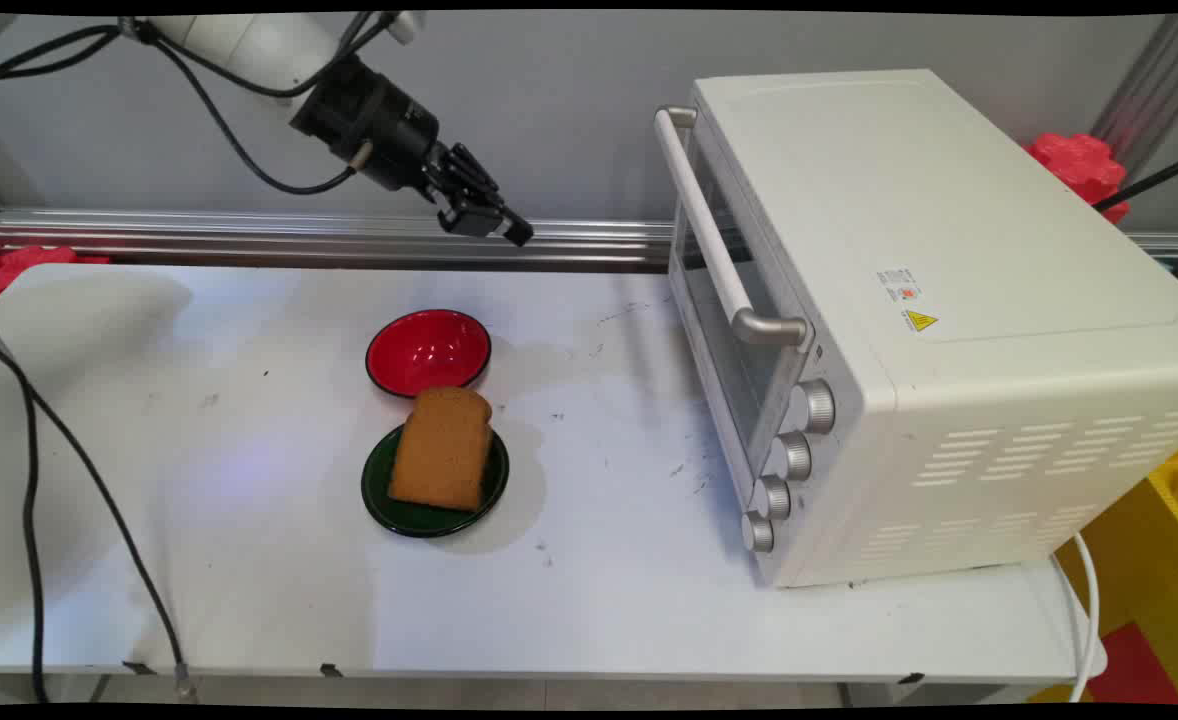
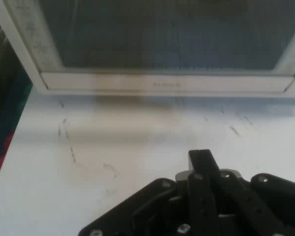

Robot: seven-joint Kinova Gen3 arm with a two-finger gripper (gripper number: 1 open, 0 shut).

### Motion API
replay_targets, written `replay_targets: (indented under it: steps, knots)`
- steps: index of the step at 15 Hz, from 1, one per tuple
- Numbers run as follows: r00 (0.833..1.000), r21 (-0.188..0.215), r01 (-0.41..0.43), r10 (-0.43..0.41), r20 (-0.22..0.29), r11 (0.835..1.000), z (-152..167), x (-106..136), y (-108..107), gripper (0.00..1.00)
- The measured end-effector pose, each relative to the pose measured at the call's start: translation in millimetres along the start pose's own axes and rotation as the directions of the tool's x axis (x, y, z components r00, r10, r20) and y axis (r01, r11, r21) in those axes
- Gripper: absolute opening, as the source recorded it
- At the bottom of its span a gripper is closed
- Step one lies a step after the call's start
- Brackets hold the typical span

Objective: Open the oven

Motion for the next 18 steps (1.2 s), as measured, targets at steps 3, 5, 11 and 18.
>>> replay_targets:
  steps: [3, 5, 11, 18]
  knots:
    - [1.000, -0.002, -0.002, 0.002, -0.022, 1.000, 5, 17, -1, 0.00]
    - [0.999, 0.000, -0.006, 0.006, -0.038, 1.000, 9, 30, -2, 0.00]
    - [0.994, 0.006, -0.016, 0.017, -0.109, 1.000, 18, 82, -6, 0.00]
    - [0.988, -0.021, -0.040, 0.037, -0.148, 0.999, 29, 126, -4, 0.00]
